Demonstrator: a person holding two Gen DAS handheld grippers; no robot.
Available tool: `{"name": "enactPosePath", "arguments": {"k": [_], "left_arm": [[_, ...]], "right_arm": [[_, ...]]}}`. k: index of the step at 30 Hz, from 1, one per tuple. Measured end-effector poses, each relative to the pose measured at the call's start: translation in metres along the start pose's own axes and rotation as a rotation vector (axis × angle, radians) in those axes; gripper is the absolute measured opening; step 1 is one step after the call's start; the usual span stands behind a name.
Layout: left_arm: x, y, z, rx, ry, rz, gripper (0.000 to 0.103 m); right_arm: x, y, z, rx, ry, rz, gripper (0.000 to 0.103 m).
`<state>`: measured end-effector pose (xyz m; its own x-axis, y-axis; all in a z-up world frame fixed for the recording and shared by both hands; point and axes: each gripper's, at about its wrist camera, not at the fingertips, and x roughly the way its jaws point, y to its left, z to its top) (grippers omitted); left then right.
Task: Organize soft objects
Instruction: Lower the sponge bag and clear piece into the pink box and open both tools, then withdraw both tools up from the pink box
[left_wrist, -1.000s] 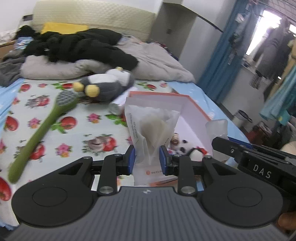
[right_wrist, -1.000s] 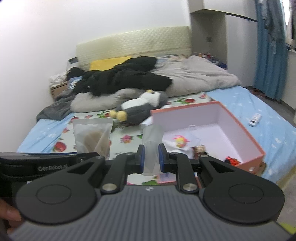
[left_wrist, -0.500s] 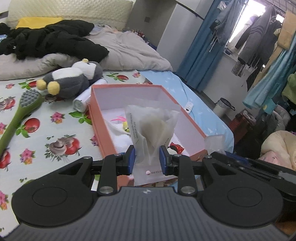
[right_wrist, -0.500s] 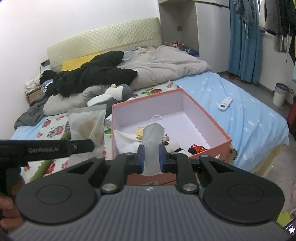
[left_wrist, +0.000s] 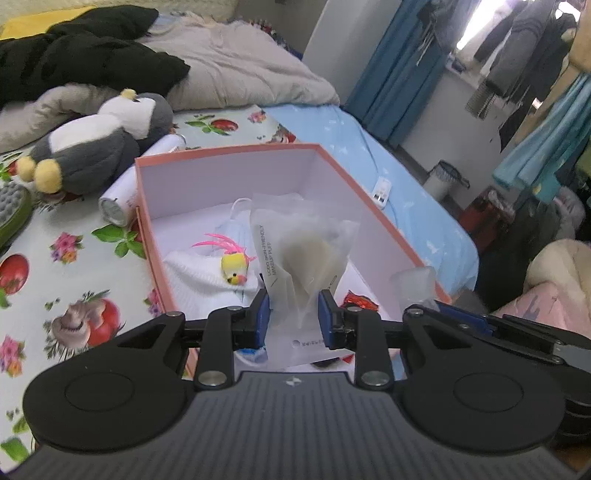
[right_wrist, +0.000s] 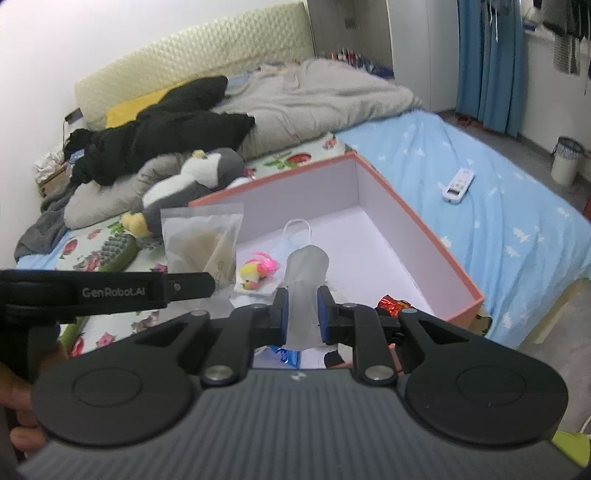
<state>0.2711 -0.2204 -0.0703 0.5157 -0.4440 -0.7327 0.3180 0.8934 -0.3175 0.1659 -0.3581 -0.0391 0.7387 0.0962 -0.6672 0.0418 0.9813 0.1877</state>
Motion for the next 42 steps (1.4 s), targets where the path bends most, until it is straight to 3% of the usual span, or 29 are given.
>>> {"name": "enactPosePath", "arguments": {"k": [12, 20, 21, 22, 24, 25, 26, 34, 42], "left_arm": [[0.093, 0.031, 0.061, -0.024, 0.062, 0.039, 0.032], [0.140, 0.045, 0.076, -0.019, 0.109, 0.048, 0.034], [0.143, 0.047, 0.077, -0.025, 0.108, 0.051, 0.037], [0.145, 0.050, 0.077, -0.030, 0.106, 0.055, 0.051], [0.149, 0.054, 0.077, -0.032, 0.114, 0.062, 0.060], [0.149, 0.056, 0.077, -0.032, 0.115, 0.064, 0.060], [0.149, 0.057, 0.077, -0.031, 0.115, 0.064, 0.060], [0.118, 0.056, 0.079, -0.018, 0.075, 0.070, 0.060], [0.049, 0.038, 0.079, 0.009, -0.015, 0.053, 0.060]], "right_arm": [[0.107, -0.023, 0.038, 0.015, 0.106, 0.041, 0.022], [0.157, -0.029, 0.051, 0.039, 0.142, 0.047, 0.022], [0.162, -0.029, 0.051, 0.040, 0.150, 0.048, 0.022], [0.165, -0.030, 0.051, 0.041, 0.157, 0.049, 0.023], [0.172, -0.031, 0.050, 0.042, 0.176, 0.041, 0.033], [0.176, -0.032, 0.049, 0.041, 0.185, 0.036, 0.045], [0.179, -0.032, 0.048, 0.041, 0.195, 0.028, 0.049], [0.165, -0.028, 0.049, 0.061, 0.169, 0.025, 0.049], [0.109, -0.014, 0.057, 0.060, 0.077, 0.028, 0.049]]}}
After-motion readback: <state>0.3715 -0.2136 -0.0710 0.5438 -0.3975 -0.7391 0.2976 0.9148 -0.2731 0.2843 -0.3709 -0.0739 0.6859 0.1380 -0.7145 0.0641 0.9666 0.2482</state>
